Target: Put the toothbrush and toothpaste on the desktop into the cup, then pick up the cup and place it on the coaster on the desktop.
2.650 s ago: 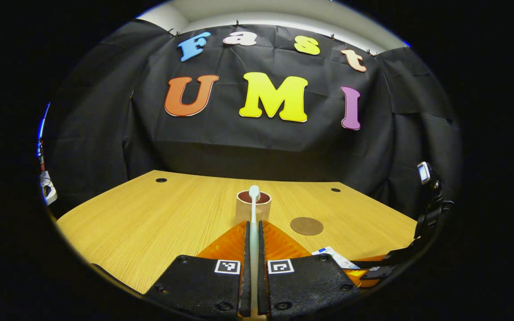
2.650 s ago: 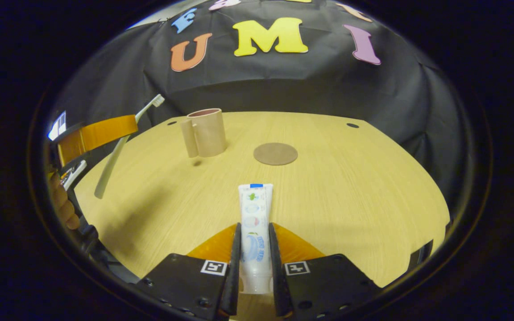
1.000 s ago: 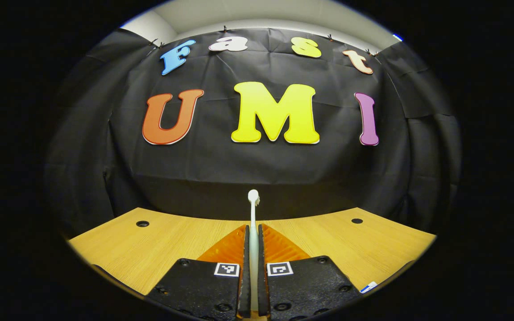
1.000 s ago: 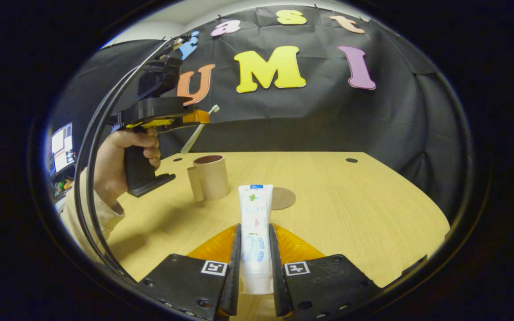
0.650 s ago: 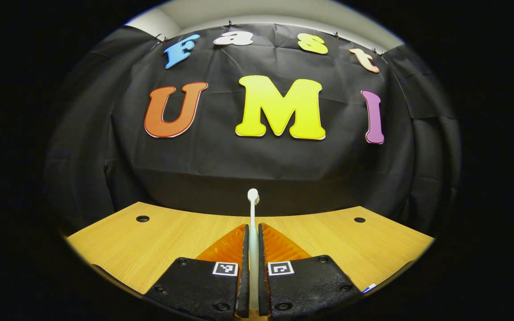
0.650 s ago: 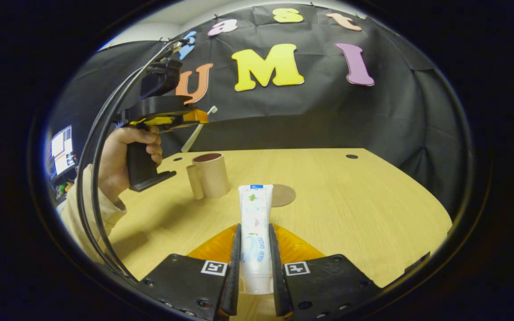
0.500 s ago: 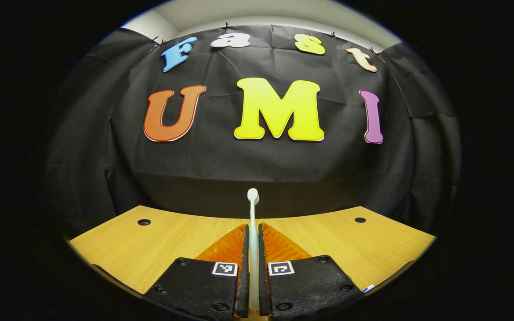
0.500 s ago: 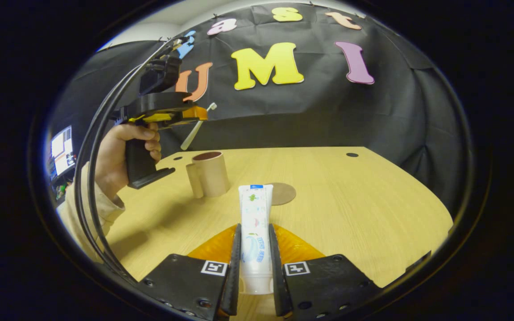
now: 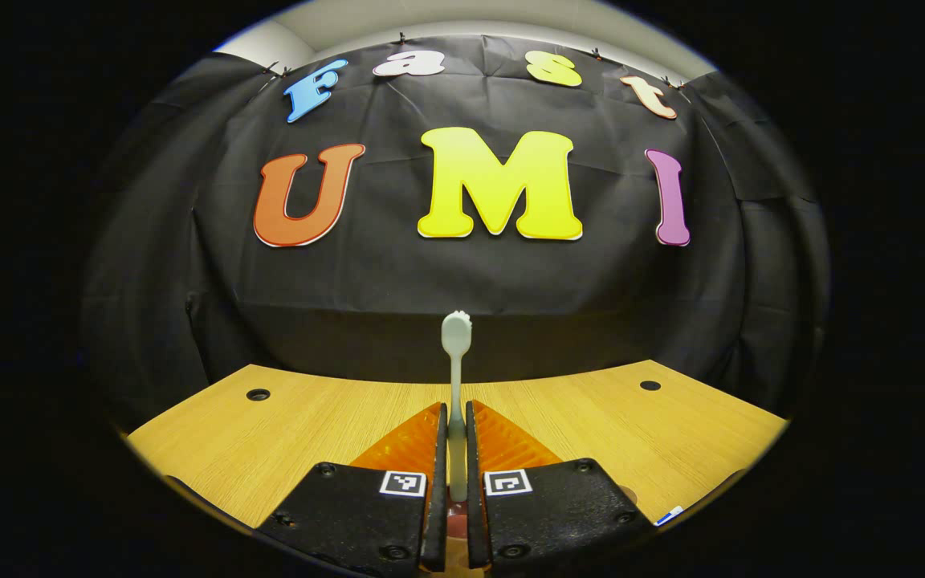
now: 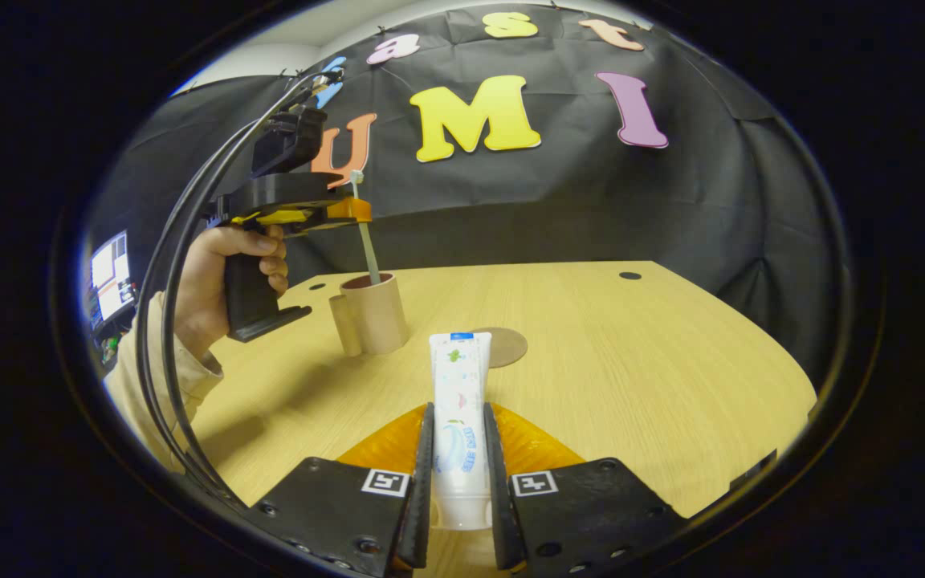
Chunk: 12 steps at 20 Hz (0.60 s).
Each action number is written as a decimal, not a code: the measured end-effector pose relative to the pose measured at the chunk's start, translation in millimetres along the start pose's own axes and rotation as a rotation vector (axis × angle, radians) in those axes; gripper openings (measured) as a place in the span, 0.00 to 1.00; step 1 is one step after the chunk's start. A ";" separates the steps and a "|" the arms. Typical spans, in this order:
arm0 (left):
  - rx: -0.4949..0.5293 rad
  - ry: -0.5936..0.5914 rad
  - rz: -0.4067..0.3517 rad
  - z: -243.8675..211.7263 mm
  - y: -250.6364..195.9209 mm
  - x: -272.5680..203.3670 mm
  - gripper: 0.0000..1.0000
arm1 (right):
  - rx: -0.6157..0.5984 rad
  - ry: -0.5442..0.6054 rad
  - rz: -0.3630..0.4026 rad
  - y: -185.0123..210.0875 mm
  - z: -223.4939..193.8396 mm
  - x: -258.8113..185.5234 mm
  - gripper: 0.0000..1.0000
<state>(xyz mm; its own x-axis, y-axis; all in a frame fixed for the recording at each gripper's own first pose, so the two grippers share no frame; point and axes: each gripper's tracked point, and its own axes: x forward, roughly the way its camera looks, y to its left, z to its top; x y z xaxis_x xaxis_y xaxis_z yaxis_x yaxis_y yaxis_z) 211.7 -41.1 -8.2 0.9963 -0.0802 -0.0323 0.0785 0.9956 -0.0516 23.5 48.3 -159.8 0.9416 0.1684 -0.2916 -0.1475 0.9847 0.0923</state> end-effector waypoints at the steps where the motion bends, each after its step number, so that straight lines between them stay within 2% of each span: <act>1: -0.006 0.018 -0.005 -4.0 -2.0 -2.2 0.12 | 0.001 -0.002 -0.001 -0.9 1.5 0.0 0.32; 4: -0.019 0.059 0.010 -14.1 -0.1 -5.8 0.83 | 0.003 -0.010 -0.006 -3.1 4.4 0.5 0.32; 6: -0.046 0.074 0.002 -16.5 -2.6 -13.6 0.97 | 0.005 -0.018 -0.015 -5.9 8.2 1.7 0.32; 7: -0.053 0.074 0.013 -16.7 2.7 -13.2 1.00 | 0.005 -0.022 -0.018 -7.1 12.3 3.4 0.31; 10: -0.086 0.074 0.012 -18.1 6.7 -26.8 1.00 | 0.003 -0.045 -0.021 -8.6 28.2 5.6 0.34; 12: -0.086 0.086 0.016 -21.8 10.0 -40.8 1.00 | 0.021 -0.061 -0.012 -6.2 45.3 6.5 0.32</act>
<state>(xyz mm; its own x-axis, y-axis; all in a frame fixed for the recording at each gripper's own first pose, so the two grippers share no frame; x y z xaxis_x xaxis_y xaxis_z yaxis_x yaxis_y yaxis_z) 171.1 -28.9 -29.2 0.9903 -0.0718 -0.1187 0.0555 0.9892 -0.1356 44.2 41.3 -119.1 0.9600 0.1531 -0.2345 -0.1304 0.9854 0.1096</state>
